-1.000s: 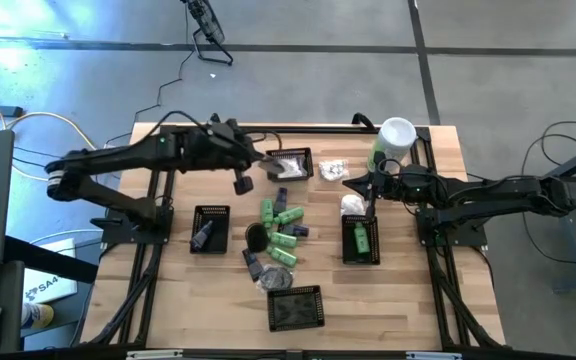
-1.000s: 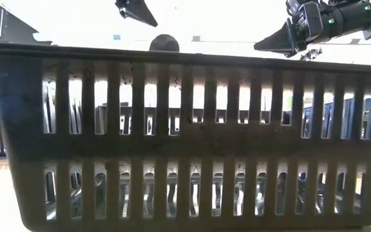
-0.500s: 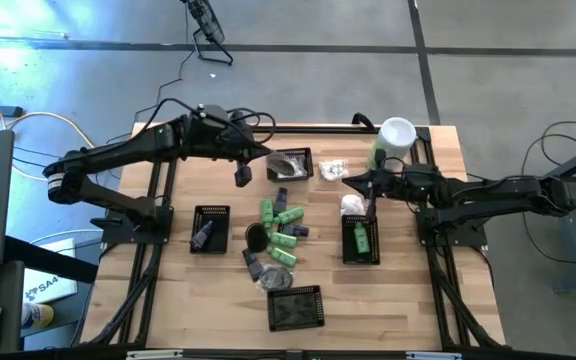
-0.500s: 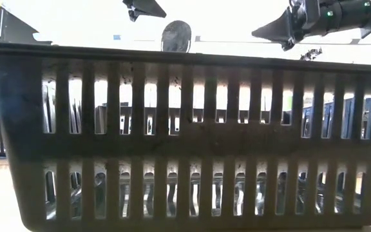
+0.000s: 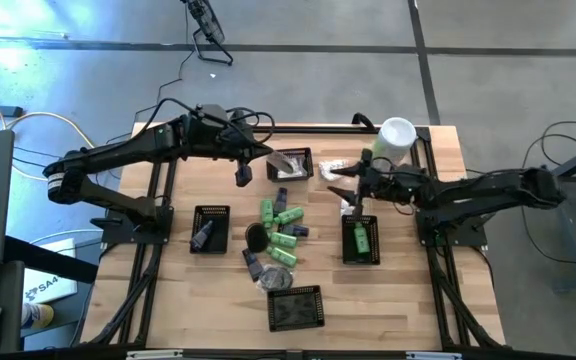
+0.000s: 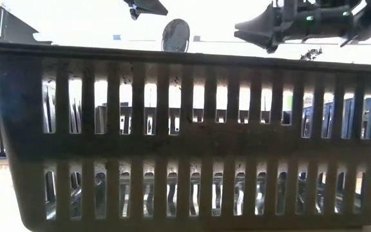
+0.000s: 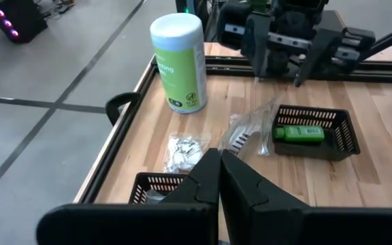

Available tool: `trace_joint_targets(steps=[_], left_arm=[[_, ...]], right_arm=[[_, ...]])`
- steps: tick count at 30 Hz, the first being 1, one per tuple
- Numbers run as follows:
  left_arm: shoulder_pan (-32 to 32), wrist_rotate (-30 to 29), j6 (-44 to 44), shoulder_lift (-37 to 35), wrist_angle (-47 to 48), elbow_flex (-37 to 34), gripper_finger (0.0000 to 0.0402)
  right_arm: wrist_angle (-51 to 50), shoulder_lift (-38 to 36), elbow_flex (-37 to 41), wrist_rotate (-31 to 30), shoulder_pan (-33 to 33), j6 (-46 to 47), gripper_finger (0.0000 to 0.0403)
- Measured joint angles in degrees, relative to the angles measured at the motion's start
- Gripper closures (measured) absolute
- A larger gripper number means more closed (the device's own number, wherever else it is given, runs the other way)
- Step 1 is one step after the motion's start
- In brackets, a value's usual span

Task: Pick & Place Travel size toiletries
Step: Put the left black brush into the bottom middle black bin

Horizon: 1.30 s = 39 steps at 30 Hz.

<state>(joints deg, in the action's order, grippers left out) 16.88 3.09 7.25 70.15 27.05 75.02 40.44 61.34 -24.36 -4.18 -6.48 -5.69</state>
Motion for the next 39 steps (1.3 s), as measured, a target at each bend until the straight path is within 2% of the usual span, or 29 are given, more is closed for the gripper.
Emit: trace_joint_targets(steps=[4, 6, 19, 23, 28, 34, 39], left_arm=[[0.00, 0.00, -0.02, 0.00, -0.02, 0.00, 0.0401], [0.00, 0.00, -0.02, 0.00, 0.00, 0.00, 0.0401], [-0.02, -0.02, -0.10, 0.02, 0.00, 0.00, 0.0401], [-0.02, -0.02, -0.11, 0.02, 0.00, 0.00, 0.0401], [-0.02, -0.04, -0.09, 0.02, 0.00, 0.00, 0.0401], [-0.02, -0.09, -0.07, 0.02, 0.02, 0.00, 0.0401], [-0.02, -0.13, -0.05, 0.02, 0.04, 0.00, 0.0401]], right_arm=[[11.58, 7.39, -0.06, -0.05, 0.00, -0.02, 0.0176], [14.15, 10.53, -0.78, 0.10, 0.00, 0.00, 0.0175], [14.12, 26.01, -12.54, 0.10, -0.34, 1.44, 0.0175], [13.74, 29.51, -15.38, -0.47, -1.09, 1.79, 0.0175], [13.69, 33.23, -18.85, 1.56, -1.98, 4.17, 0.0179], [14.27, 34.67, -21.33, 1.72, -1.95, 4.06, 0.0182], [14.28, 34.67, -21.66, 1.63, -1.95, 4.00, 0.0220]])
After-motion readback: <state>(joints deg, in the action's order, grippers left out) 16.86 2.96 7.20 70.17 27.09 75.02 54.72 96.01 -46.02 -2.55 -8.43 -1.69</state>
